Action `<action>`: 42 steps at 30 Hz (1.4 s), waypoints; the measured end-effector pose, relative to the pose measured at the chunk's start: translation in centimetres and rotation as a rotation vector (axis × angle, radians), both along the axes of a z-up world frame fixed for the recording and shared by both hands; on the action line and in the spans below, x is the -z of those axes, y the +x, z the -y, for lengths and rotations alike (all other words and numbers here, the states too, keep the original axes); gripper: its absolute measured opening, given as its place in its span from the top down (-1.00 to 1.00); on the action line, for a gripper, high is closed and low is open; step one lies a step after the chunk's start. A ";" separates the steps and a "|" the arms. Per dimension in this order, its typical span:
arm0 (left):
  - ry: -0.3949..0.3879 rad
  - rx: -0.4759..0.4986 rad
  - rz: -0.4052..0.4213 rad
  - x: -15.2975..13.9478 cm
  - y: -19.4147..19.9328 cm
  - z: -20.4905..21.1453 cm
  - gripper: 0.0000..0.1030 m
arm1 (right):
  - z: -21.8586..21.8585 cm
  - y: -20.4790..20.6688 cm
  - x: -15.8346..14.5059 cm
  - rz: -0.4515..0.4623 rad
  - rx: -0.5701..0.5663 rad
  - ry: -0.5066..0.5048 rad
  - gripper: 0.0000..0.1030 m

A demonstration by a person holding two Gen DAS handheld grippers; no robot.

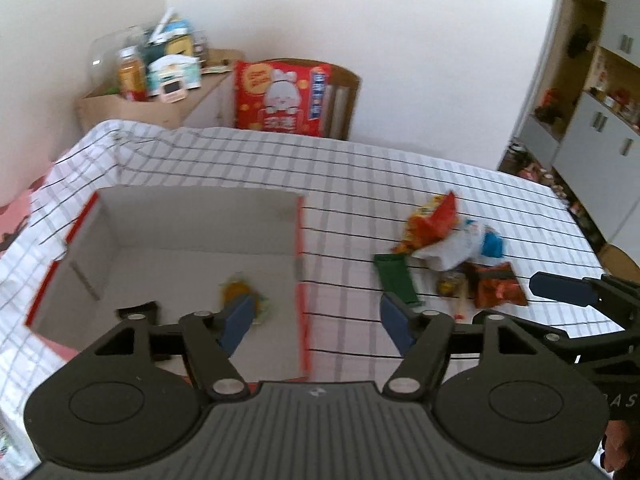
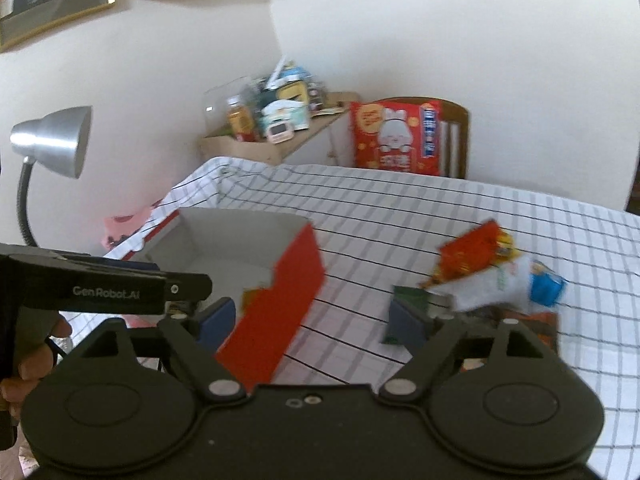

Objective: Organize snacks
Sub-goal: 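Move both open tools from the box back to the snack pile, then grasp the green bar with the left tool while the right tool grasps the copper foil bag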

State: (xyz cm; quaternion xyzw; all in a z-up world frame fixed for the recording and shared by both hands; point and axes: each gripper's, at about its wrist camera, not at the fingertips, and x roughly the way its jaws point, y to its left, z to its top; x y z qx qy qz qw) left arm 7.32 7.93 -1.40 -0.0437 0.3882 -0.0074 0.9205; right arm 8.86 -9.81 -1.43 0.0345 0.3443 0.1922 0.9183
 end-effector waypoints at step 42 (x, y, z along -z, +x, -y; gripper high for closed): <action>-0.048 -0.114 -0.361 14.5 17.1 10.0 -0.45 | 15.1 9.6 10.6 -0.220 0.206 -0.083 -0.94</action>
